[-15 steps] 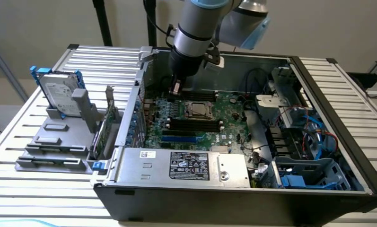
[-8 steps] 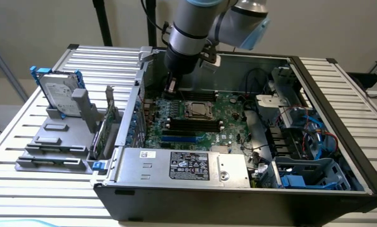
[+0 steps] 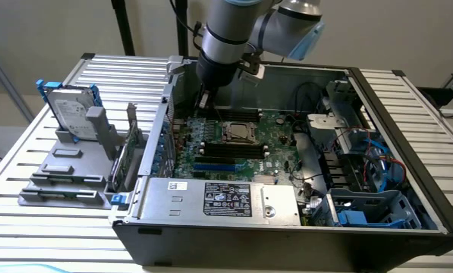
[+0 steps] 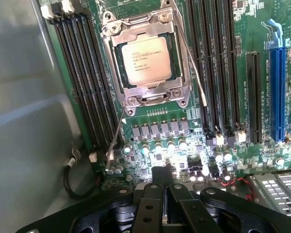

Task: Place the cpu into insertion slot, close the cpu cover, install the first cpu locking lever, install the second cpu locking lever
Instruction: 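Install the first cpu locking lever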

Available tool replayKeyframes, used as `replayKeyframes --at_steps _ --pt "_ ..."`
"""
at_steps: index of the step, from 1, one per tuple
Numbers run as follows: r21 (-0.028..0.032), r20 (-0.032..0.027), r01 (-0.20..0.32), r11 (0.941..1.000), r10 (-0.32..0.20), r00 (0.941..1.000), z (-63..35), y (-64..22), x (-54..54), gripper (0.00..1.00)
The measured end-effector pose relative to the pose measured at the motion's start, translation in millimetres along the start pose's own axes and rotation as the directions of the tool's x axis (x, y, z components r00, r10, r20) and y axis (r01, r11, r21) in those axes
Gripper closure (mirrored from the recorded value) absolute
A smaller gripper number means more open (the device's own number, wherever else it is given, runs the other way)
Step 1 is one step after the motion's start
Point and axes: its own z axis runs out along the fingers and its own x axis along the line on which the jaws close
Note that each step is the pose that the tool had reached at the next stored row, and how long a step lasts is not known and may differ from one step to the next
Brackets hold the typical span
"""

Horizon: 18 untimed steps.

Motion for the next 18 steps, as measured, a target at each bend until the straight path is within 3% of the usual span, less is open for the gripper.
replayKeyframes --at_steps 3,7,13,18 --pt "-0.0012 -0.0150 -0.031 0.9995 0.031 0.9994 -1.0 -0.5 0.0 0.89" --pt "-0.0004 -0.0393 -0.068 0.9977 0.068 0.9969 -1.3 -1.3 -0.1 0.89" --pt "0.0074 -0.0870 -0.116 0.9932 0.116 0.9894 -1.1 -2.7 -0.4 0.89" --pt "0.0082 -0.1104 -0.165 0.9863 0.165 0.9801 -0.5 -2.6 -0.5 0.89"
